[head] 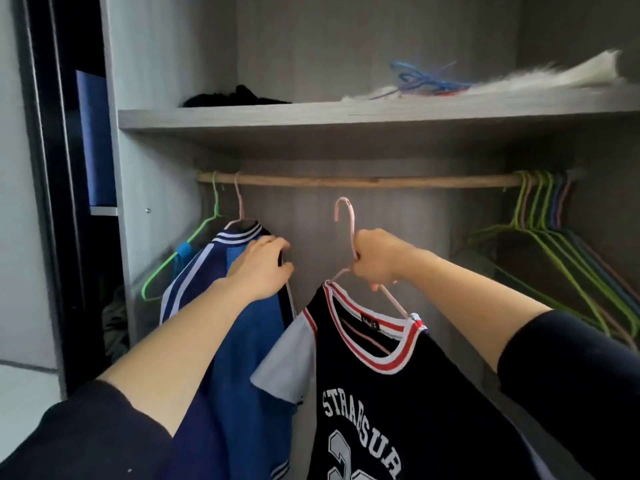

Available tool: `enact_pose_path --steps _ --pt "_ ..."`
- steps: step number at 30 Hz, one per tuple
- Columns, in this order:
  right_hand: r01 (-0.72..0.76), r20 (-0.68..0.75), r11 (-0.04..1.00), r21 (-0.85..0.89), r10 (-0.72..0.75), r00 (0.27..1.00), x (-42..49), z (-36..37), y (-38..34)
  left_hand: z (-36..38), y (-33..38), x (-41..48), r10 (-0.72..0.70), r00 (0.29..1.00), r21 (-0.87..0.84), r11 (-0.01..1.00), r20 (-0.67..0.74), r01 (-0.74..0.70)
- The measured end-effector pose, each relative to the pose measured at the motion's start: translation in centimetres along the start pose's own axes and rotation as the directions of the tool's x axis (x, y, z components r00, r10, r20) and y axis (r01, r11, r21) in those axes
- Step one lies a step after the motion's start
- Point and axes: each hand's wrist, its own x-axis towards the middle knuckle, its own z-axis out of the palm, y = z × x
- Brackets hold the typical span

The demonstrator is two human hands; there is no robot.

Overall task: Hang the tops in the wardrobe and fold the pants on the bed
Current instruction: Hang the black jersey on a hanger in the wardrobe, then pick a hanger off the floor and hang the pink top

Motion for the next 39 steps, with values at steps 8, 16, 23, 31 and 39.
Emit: enact_pose_path --steps 8,16,23,31,39 --pt "-0.065 -0.229 0.996 0.064 0.078 0.97 10.8 0.6 -3.6 -1.9 -7.1 11.0 0.035 0.99 -0.011 0.999 -0.138 -0.037" --pt "-0.135 -0.439 0.989 0.067 0.15 0.886 19.1 0.3 -5.8 -2.8 -10.5 17.8 0.21 0.936 0.122 0.976 -0.282 -0.182" --pt "-0.162 -0.432 0.982 0.098 0.189 0.882 23.5 1.9 -7.7 -1.8 -11.6 19.2 0.248 0.89 0.111 0.969 -0.383 -0.223" --pt "-0.117 -0.378 0.991 0.066 0.133 0.916 25.1 5.2 -9.6 -1.3 -11.2 18.8 0.21 0.884 0.062 0.977 -0.417 -0.203" --pt "-0.064 -0.405 0.997 0.05 0.078 0.911 23.0 6.2 -7.8 -2.3 -10.6 18.8 0.179 0.932 0.053 0.984 -0.314 -0.171"
